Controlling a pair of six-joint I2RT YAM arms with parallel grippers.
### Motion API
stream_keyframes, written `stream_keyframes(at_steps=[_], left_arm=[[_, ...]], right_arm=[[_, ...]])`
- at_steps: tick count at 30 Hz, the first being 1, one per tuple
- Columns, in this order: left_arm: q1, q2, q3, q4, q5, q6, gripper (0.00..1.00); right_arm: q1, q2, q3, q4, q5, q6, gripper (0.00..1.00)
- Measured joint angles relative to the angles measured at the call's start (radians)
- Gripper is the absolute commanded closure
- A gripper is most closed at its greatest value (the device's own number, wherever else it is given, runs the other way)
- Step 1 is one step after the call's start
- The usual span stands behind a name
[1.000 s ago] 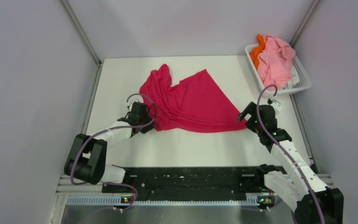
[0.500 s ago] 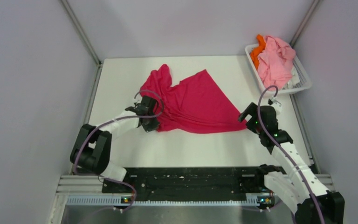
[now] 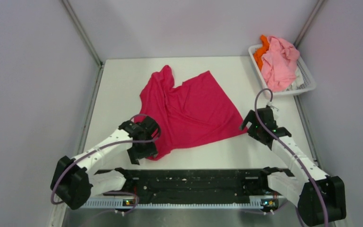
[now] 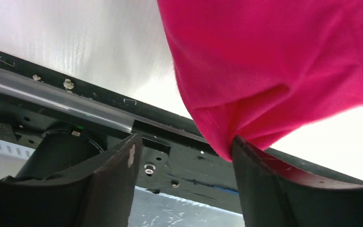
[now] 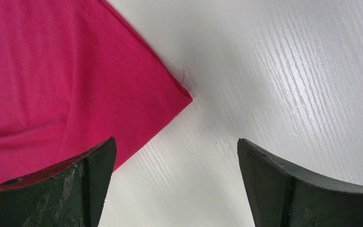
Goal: Fold and stack the t-shirts
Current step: Flatten out the tshirt
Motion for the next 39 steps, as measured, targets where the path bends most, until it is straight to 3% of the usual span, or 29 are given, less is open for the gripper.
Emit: stream_keyframes(at_steps=[1,4,8,15,19,28,34,39], left_arm=[[-0.002,-0.024,0.005,-0.011,0.003,0.001,0.02],[-0.002,-0.1,0.058,-0.026,-0.008,0.005,0.01],[0.003,-0.177,0.085,0.069,-0.058,0.01,0.01],[0.031,-0.14,0.033,0.175,-0.094,0.033,0.01],[0.101,-0.114,-0.029,0.282,-0.09,0.079,0.01],[0.324,0.215,-0.006,0.591,-0.04,0.215,0.01],[0.336,0.472,0.238,0.642,-0.026,0.292,0.01],[0.344,0.714,0.537,0.696,0.055,0.347,0.03]], right_arm=[[0.0,0.001,0.0,-0.004,0.0,0.0,0.02],[0.0,-0.002,0.0,-0.007,-0.004,-0.003,0.02],[0.0,-0.024,0.0,0.01,-0.049,-0.025,0.02],[0.0,-0.026,-0.006,0.069,-0.107,-0.041,0.07],[0.0,0.048,-0.008,0.103,-0.111,-0.039,0.13],[0.0,0.221,-0.004,0.144,-0.09,-0.016,0.18],[0.0,0.255,0.008,0.183,-0.076,-0.014,0.19],[0.0,0.259,0.008,0.197,-0.067,-0.014,0.18]])
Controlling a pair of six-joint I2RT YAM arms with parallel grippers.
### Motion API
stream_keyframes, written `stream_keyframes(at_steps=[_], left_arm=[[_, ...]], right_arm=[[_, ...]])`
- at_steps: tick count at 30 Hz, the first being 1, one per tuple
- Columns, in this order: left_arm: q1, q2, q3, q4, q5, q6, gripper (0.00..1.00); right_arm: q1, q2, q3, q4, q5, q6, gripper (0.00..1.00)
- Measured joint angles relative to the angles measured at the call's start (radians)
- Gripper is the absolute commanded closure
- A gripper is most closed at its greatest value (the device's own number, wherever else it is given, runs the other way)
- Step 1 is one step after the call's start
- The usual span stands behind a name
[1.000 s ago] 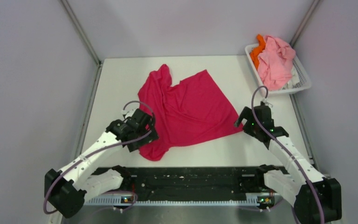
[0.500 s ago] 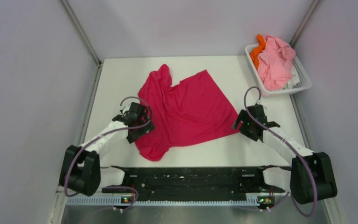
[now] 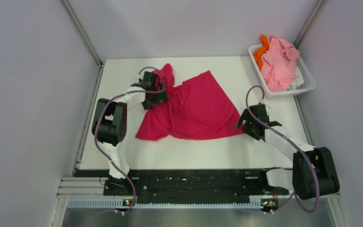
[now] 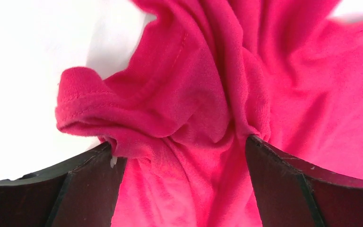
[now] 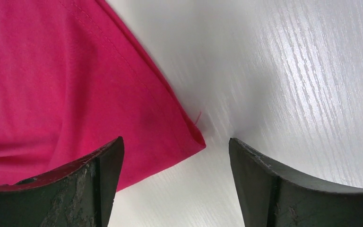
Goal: Fold and stack the t-shirts
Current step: Flatten out the tshirt
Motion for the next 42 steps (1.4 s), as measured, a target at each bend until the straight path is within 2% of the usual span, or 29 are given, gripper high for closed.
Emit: stream_keyframes(at_steps=[4,8,10,13,17,20,22,26,34,37,42], left_arm=[[0.0,0.117,0.167,0.018,0.05,0.026,0.02],[-0.002,0.077,0.145,-0.009,0.028,0.044,0.01],[-0.002,-0.016,0.057,-0.023,-0.01,0.048,0.01],[0.001,-0.27,-0.125,-0.094,-0.106,0.034,0.01],[0.014,-0.573,-0.294,-0.145,-0.195,-0.021,0.01],[0.024,-0.674,-0.413,-0.143,-0.222,-0.038,0.05],[0.031,-0.663,-0.472,-0.158,-0.222,-0.042,0.11],[0.037,-0.562,-0.484,-0.202,-0.221,-0.046,0.22],[0.044,-0.436,-0.483,-0.181,-0.209,-0.04,0.28],[0.048,-0.398,-0.458,-0.161,-0.198,-0.035,0.34],[0.057,-0.328,-0.399,-0.123,-0.165,-0.026,0.52]], right_arm=[[0.0,0.001,0.0,0.001,0.011,0.0,0.16],[0.0,-0.003,0.0,-0.003,0.024,0.0,0.15],[0.0,-0.011,-0.002,-0.013,0.031,0.001,0.15],[0.0,-0.038,-0.004,-0.029,0.035,0.007,0.15],[0.0,-0.064,-0.004,-0.027,0.031,0.008,0.19],[0.003,-0.063,-0.006,-0.018,0.015,0.01,0.21],[0.016,-0.05,-0.009,-0.01,0.012,0.013,0.22],[0.048,-0.003,-0.006,0.006,0.015,0.015,0.24],[0.08,0.015,-0.001,0.023,0.04,0.015,0.25],[0.091,0.015,-0.001,0.022,0.046,0.015,0.25],[0.097,0.014,-0.001,0.018,0.054,0.015,0.26]])
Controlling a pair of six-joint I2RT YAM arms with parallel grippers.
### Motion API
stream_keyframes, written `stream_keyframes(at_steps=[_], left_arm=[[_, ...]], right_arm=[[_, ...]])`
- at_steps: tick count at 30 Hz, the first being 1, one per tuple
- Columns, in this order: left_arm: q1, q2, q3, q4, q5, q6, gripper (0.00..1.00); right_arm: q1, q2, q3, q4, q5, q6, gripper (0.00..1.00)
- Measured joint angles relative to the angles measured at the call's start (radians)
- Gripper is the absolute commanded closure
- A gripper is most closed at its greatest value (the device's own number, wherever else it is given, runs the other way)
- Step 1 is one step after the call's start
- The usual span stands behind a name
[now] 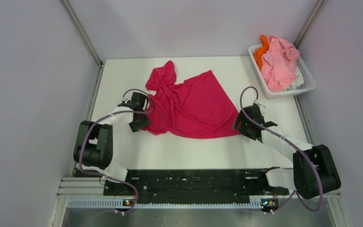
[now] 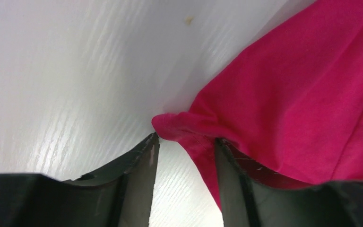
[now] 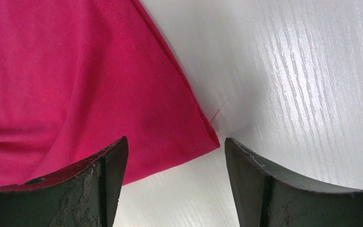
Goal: Fold and stack the t-shirts
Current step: Flatten out the tshirt
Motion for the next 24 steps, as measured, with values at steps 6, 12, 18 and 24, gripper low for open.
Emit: stream_keyframes(at_steps=[6,12,18,24], left_arm=[[0.001,0.053,0.051,0.017,0.029,0.027,0.87],[0.002,0.066,0.064,0.037,0.051,0.045,1.0],[0.004,0.053,0.052,0.056,0.058,0.047,1.0],[0.006,-0.096,-0.071,0.05,0.076,0.041,1.0]], right_arm=[[0.002,-0.004,0.0,-0.016,0.008,0.0,0.27],[0.004,-0.01,0.0,-0.034,0.015,0.001,0.28],[0.005,-0.013,0.0,-0.049,0.021,0.001,0.34],[0.022,-0.011,0.0,-0.056,0.032,0.004,0.38]])
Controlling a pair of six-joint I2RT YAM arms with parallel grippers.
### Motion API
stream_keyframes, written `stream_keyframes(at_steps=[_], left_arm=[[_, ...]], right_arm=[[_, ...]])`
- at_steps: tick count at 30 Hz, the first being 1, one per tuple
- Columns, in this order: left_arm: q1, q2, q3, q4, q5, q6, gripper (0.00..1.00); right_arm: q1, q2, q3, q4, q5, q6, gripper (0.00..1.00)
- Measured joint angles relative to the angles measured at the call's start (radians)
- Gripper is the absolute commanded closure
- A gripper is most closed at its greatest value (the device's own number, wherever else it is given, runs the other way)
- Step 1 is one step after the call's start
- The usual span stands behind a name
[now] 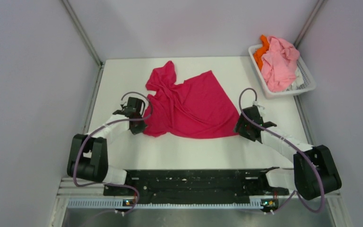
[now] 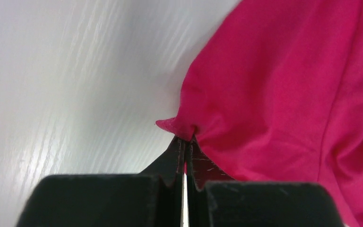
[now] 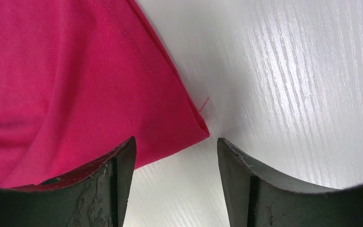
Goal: Fold and stack the t-shirts
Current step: Flatten out the tshirt
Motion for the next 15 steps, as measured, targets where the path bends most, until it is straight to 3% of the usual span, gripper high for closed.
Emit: stream_keyframes(at_steps=[6,7,9,10,15], left_arm=[[0.0,-0.142,-0.066,-0.01,0.047,-0.007,1.0],[0.0,-0.153,-0.074,-0.01,0.052,-0.009,1.0],[0.0,-0.166,-0.09,-0.011,0.059,-0.015,1.0],[0.0,-0.169,-0.095,-0.013,0.061,-0.018,1.0],[0.0,-0.227,-0.093,-0.056,0.064,-0.023,1.0]], right_arm=[[0.009,0.064,0.038,0.028,0.013,0.008,0.5],[0.009,0.077,0.046,0.034,0.015,0.009,0.57],[0.011,0.11,0.064,0.054,0.02,0.016,0.89],[0.012,0.125,0.072,0.064,0.022,0.016,1.0],[0.017,0.132,0.078,0.076,0.026,0.022,1.0]])
